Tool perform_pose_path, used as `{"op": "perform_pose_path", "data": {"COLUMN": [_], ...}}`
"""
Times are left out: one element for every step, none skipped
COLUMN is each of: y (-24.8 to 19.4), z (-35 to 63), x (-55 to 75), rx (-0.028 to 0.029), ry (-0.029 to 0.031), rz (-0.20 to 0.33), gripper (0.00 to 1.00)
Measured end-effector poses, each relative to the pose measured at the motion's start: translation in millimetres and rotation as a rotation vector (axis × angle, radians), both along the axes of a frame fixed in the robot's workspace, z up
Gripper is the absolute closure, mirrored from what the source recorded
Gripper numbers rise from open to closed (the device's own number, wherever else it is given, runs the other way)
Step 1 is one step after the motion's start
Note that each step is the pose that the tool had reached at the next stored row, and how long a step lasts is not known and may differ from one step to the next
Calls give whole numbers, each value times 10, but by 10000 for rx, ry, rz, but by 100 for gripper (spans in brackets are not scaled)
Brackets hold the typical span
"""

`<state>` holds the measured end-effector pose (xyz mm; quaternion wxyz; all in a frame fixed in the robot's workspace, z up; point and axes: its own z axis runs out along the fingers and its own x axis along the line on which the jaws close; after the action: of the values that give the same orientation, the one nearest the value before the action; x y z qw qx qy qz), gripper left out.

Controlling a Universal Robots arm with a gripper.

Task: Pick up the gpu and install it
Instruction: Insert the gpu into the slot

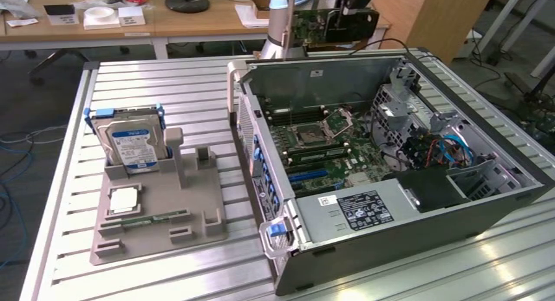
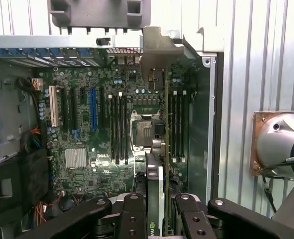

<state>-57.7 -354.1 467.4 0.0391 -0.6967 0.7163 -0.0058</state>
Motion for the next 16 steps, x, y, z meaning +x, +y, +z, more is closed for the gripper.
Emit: {"op": "perform_pose_path", "data": {"y": [0, -2, -4, -4, -4, -4, -4, -10, -27, -47, -67, -90, -110, -129, -148, -168], "z": [-18, -36, -52, -56, -55, -56, -56, -57, -57, -57, -57, -57, -57, -57, -57, -57], "x": [0, 1, 1, 0, 0, 0, 0, 0, 1, 0, 0, 0, 0, 0, 0, 1], "rx": [1, 2, 13, 26, 27, 28, 29, 41, 83, 151, 215, 279, 335, 392, 441, 487], "ry": [0, 0, 0, 0, 2, 1, 1, 1, -1, -1, -2, -1, -1, -1, -1, -1], "rz": [1, 1, 2, 1, 1, 1, 0, 1, 2, 0, 0, 0, 0, 1, 1, 1], "gripper": [73, 73, 73, 73, 73, 73, 73, 73, 73, 73, 73, 73, 73, 73, 73, 73]}}
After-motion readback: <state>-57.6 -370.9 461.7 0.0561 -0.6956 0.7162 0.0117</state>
